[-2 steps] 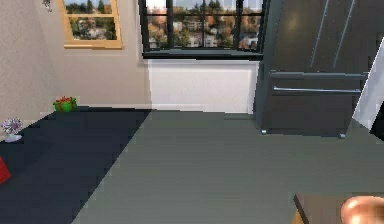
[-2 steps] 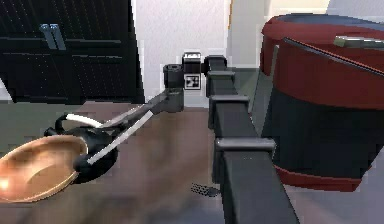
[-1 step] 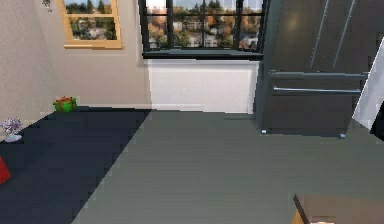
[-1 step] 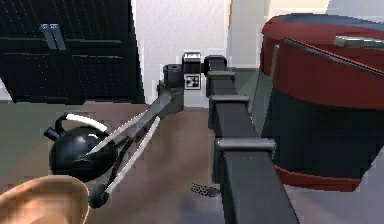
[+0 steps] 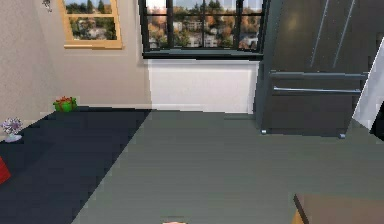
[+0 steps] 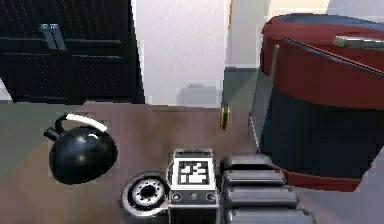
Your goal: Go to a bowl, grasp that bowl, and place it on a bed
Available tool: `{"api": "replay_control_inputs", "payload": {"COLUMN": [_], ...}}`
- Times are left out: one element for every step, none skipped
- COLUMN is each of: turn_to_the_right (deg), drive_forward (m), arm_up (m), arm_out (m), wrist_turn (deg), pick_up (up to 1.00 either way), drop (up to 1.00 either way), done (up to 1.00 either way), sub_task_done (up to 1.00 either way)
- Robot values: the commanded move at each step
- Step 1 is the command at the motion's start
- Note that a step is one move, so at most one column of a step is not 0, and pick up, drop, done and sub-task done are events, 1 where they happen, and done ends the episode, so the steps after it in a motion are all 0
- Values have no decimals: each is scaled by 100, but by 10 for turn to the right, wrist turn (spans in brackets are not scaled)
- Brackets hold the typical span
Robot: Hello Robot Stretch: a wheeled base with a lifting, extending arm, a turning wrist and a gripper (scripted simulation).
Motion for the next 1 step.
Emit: {"api": "replay_control_inputs", "payload": {"turn_to_the_right": [-450], "drive_forward": [0], "arm_up": [0], "arm_out": [0], "wrist_turn": [0], "pick_up": [0], "drop": [0], "done": [0], "sub_task_done": [0]}}
